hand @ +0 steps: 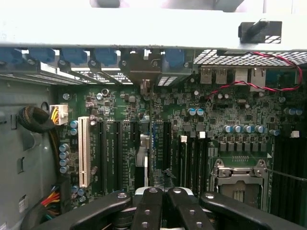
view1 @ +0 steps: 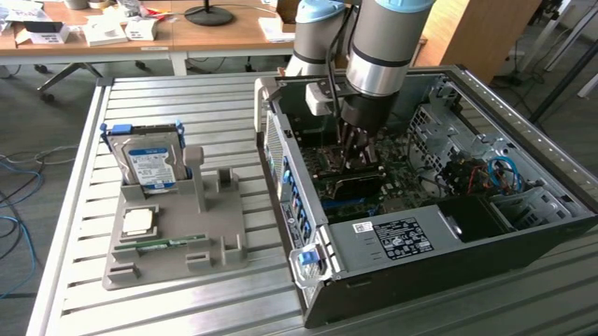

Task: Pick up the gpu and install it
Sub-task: 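Press down on the gpu until it lock into place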

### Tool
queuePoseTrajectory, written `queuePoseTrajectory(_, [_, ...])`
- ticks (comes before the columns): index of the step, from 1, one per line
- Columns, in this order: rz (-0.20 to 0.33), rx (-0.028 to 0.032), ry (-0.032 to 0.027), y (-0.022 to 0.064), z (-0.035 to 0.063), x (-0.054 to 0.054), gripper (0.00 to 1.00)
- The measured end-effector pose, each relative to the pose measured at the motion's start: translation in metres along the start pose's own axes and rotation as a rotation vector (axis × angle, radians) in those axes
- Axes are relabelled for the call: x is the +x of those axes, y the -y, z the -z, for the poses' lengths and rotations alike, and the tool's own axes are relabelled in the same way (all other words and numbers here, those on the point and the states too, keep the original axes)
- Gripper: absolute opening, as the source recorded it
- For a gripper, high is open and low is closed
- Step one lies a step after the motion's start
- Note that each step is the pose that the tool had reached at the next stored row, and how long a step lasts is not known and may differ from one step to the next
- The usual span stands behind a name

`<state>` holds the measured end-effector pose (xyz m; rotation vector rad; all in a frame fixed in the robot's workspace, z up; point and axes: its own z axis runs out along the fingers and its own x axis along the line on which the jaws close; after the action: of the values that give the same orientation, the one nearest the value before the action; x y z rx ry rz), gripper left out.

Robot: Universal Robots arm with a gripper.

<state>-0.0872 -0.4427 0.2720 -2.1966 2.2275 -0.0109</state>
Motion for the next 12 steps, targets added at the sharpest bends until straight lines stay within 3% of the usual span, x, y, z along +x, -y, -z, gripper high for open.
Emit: queuePoseTrajectory(12, [0.0,-0.0001,0.0001,-0.0006,-0.0031,0.0013,0.11])
